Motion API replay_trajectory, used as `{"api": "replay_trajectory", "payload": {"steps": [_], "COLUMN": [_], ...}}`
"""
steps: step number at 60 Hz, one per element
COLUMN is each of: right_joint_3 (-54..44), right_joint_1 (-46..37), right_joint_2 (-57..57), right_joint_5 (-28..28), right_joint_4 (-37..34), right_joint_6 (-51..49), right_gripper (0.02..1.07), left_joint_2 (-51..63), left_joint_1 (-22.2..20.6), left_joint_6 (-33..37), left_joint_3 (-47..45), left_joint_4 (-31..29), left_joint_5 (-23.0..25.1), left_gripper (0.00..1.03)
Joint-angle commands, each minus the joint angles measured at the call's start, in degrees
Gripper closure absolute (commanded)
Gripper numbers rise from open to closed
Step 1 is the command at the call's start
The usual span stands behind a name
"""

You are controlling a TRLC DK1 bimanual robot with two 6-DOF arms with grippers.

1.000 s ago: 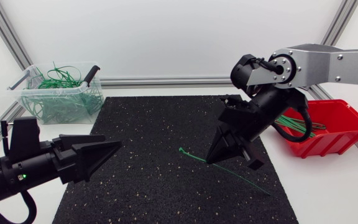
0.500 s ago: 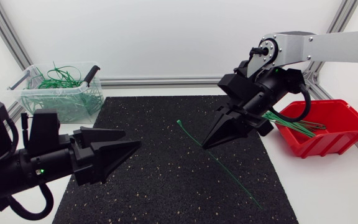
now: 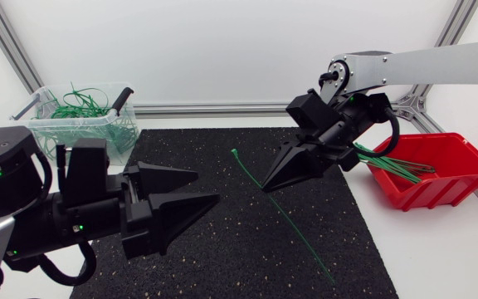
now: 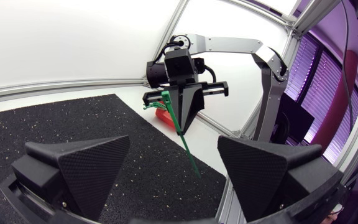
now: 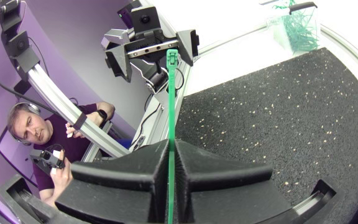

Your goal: Take a green cable tie from the red box, thread the tail through the head to close it, then place it in the transparent bin on the left.

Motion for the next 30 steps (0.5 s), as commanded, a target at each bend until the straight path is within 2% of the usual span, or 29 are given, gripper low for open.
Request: {"api": "replay_trajectory", "payload": {"steps": [1, 30], "right_joint_3": [1.5, 1.6], "right_joint_1": [0.3, 2.0], "right_joint_2": [1.8, 4.4], "right_joint_5": [-1.0, -4.0], "right_joint_4": [-6.6, -6.9], "right_joint_6": [-3.2, -4.9], "right_gripper": [1.01, 1.01], "left_joint_2": [1.3, 10.9], "left_joint_1": [-0.8, -3.8], "left_joint_6": [0.2, 0.1], "left_joint_3": [1.4, 6.0], "left_joint_4": [1.5, 6.8], "left_joint_5": [0.5, 0.5], "left_gripper": [0.04, 0.04]}}
